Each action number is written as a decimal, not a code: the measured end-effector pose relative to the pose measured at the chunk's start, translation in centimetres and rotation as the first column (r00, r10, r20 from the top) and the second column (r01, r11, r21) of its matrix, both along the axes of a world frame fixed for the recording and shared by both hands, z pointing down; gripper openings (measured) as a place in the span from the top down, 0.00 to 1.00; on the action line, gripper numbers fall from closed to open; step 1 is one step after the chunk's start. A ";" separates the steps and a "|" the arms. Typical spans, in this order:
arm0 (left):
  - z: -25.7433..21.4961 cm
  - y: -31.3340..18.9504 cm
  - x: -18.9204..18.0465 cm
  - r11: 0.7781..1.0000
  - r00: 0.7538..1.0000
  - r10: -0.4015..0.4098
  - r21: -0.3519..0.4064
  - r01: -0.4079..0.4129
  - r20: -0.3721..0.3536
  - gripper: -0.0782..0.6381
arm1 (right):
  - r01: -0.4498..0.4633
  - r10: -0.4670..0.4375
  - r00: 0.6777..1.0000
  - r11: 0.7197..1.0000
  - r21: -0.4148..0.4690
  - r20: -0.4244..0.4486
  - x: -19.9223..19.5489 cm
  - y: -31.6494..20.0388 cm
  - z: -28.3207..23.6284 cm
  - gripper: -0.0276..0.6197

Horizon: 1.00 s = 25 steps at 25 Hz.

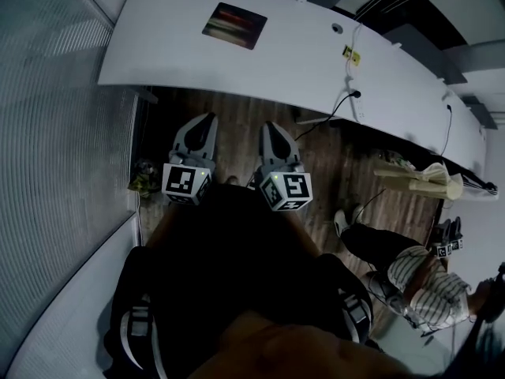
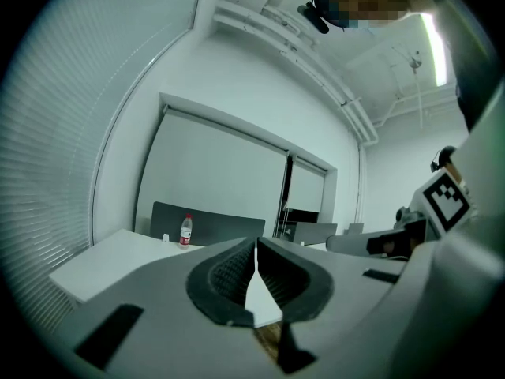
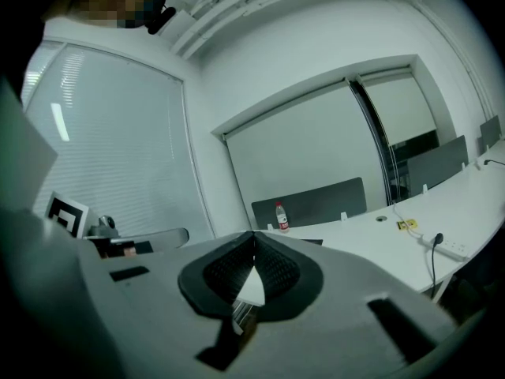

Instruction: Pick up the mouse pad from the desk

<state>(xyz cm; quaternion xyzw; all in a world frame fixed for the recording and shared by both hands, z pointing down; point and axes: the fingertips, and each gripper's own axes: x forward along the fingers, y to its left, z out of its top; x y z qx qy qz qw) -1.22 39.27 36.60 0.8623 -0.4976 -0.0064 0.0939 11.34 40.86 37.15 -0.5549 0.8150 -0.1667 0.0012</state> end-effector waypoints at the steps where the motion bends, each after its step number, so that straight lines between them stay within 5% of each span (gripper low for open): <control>1: -0.1 -1.1 -0.4 1.000 1.000 0.006 -0.010 -0.006 -0.006 0.88 | 0.000 0.000 1.000 1.000 -0.001 -0.003 -0.6 -1.1 0.0 0.95; 25: 0.5 -21.1 -12.1 0.991 0.991 0.104 -0.075 -0.110 -0.081 0.88 | -0.046 0.043 0.998 0.997 -0.054 -0.055 -14.2 -21.5 0.3 0.95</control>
